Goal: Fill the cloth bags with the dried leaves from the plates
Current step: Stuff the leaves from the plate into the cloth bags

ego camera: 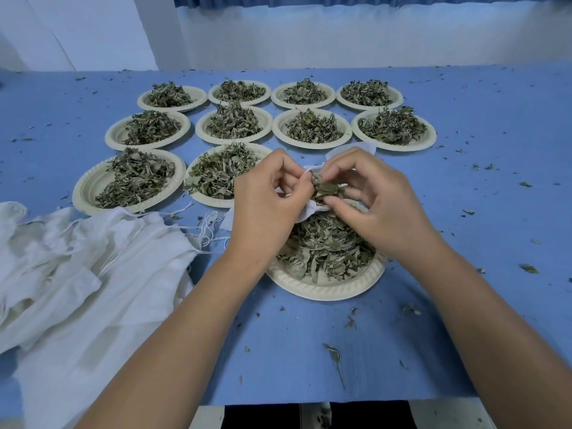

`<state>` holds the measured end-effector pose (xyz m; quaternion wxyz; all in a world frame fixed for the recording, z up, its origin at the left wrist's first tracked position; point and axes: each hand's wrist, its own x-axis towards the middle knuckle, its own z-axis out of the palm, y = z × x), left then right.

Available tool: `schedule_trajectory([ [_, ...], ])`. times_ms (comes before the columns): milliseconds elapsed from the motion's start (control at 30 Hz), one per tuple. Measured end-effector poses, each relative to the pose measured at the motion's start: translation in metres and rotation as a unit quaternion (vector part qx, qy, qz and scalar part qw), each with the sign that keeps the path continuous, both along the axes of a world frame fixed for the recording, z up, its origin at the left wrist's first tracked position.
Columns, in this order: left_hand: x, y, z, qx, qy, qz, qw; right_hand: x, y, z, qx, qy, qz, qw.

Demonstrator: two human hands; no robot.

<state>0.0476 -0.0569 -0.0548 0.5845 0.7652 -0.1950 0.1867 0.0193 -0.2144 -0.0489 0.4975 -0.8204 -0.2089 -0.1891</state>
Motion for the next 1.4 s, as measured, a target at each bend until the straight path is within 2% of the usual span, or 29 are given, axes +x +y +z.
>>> schedule_trajectory([
  [67,-0.002,0.000,0.000,0.006,-0.019,-0.011,1.000,0.000,0.003,-0.002,-0.017,-0.029,-0.039,0.999],
  [133,-0.004,-0.001,0.000,0.008,-0.033,-0.029,0.999,0.002,0.007,-0.005,-0.094,-0.100,-0.072,0.988],
  [233,-0.004,-0.001,0.000,0.003,-0.033,-0.035,0.999,0.003,0.010,-0.007,-0.160,-0.140,-0.067,0.975],
  [300,-0.002,0.000,0.000,-0.006,-0.026,-0.021,0.999,0.002,0.008,-0.004,-0.126,-0.109,-0.052,0.985],
  [367,0.000,0.001,0.000,-0.021,-0.017,-0.001,1.000,0.000,0.005,0.000,-0.045,-0.057,-0.036,0.997],
  [433,0.001,0.001,0.000,-0.033,-0.013,0.011,0.999,-0.002,0.003,0.003,0.014,-0.056,-0.042,0.997],
  [500,-0.001,0.001,0.002,-0.045,-0.009,-0.005,0.999,-0.004,0.004,0.003,-0.010,-0.119,-0.066,0.991],
  [567,-0.004,0.001,0.003,-0.049,-0.012,-0.047,0.998,-0.002,0.009,0.000,-0.078,-0.169,-0.080,0.979],
  [667,-0.006,0.001,0.003,-0.040,-0.012,-0.068,0.997,0.001,0.011,-0.003,-0.142,-0.174,-0.078,0.971],
  [733,-0.003,0.001,0.002,-0.054,-0.001,-0.037,0.998,0.000,0.005,0.000,-0.124,-0.173,-0.083,0.973],
  [833,0.002,0.003,0.002,-0.077,0.006,0.003,0.997,-0.005,0.000,0.006,-0.080,-0.220,-0.095,0.968],
  [933,-0.001,0.003,0.004,-0.083,-0.004,-0.026,0.996,-0.007,0.006,0.005,-0.157,-0.242,-0.070,0.955],
  [1000,-0.005,0.003,0.005,-0.087,-0.016,-0.061,0.994,-0.006,0.011,0.001,-0.253,-0.206,-0.067,0.943],
  [1067,-0.006,0.002,0.006,-0.083,-0.021,-0.078,0.993,-0.005,0.014,-0.004,-0.309,-0.158,-0.049,0.937],
  [1133,-0.006,0.002,0.005,-0.081,-0.019,-0.068,0.994,-0.005,0.013,-0.002,-0.274,-0.152,-0.034,0.949],
  [1200,-0.003,0.003,0.005,-0.095,-0.014,-0.030,0.995,-0.006,0.007,0.002,-0.157,-0.162,-0.054,0.973],
  [1267,0.000,0.005,0.004,-0.112,-0.010,0.010,0.994,-0.007,-0.003,0.008,-0.034,-0.166,-0.085,0.982],
  [1333,0.001,0.007,0.004,-0.123,-0.009,0.032,0.992,-0.009,-0.011,0.012,0.031,-0.101,-0.096,0.990],
  [1400,0.001,0.007,0.005,-0.119,-0.014,0.037,0.992,-0.009,-0.010,0.014,-0.010,0.038,-0.075,0.996],
])
